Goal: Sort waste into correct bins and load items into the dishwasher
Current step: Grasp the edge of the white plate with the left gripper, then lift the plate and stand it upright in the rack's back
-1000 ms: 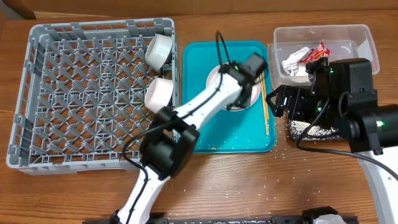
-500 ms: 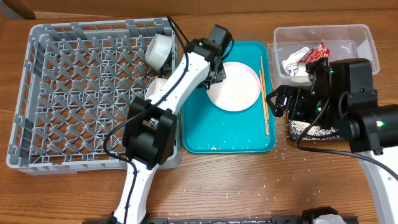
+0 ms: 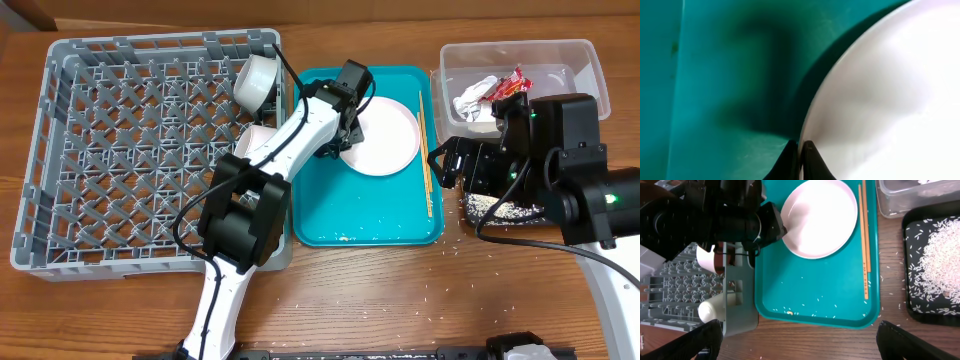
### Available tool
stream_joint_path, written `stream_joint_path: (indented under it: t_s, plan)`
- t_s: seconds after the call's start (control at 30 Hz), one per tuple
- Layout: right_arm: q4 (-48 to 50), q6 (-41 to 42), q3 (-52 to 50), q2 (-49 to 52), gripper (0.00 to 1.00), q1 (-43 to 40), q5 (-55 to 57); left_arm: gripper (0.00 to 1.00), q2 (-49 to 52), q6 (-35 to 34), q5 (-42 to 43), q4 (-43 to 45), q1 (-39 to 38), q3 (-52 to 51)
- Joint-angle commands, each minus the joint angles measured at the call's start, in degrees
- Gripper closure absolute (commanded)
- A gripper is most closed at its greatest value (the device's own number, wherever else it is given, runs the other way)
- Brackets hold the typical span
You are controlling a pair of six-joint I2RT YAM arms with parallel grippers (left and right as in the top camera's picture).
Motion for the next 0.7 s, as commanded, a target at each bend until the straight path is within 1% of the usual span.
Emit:
stream_joint_path:
  t_s: [0.0, 0.07, 0.13, 0.3, 0.4, 0.43, 0.5, 0.63, 0.67]
  plan:
    - [0.4, -0.2, 0.7, -0.2, 0.0, -0.1, 0.2, 0.96, 0.3, 0.7, -2.1, 0.4, -0.5, -0.5]
    - [0.4, -0.2, 0.7, -0.2, 0.0, -0.1, 0.2, 0.96, 0.3, 3.1, -2.1, 0.5, -0.5, -0.3]
    - [0.4, -0.2, 0.7, -0.2, 0.0, -0.1, 0.2, 0.96, -0.3, 6.9, -2.1, -0.1, -0.3, 0.6]
    - [0.4, -0.2, 0.7, -0.2, 0.0, -0.1, 0.2, 0.96, -5.5, 14.3, -4.6, -5.8, 1.4, 6.8]
    - [0.4, -0.2, 0.7, -0.2, 0.0, -0.1, 0.2, 0.96, -10.4, 24.4, -8.9, -8.1, 2.4, 11.0]
    - [0.4, -0.2, 0.7, -0.2, 0.0, -0.1, 0.2, 0.96, -13.4, 30.0, -12.8, -8.2, 2.8, 12.2]
    - [0.4, -0.2, 0.7, -0.2, 0.0, -0.1, 0.2, 0.96, -17.2, 34.4, -19.1, -7.9, 3.0, 12.4]
    - [0.4, -0.2, 0.7, -0.2, 0.0, -0.1, 0.2, 0.96, -23.1, 38.8, -35.2, -7.7, 3.2, 12.4]
    - [0.4, -0.2, 0.7, -0.2, 0.0, -0.1, 0.2, 0.96, -24.0, 39.6, -38.1, -7.6, 3.4, 12.4]
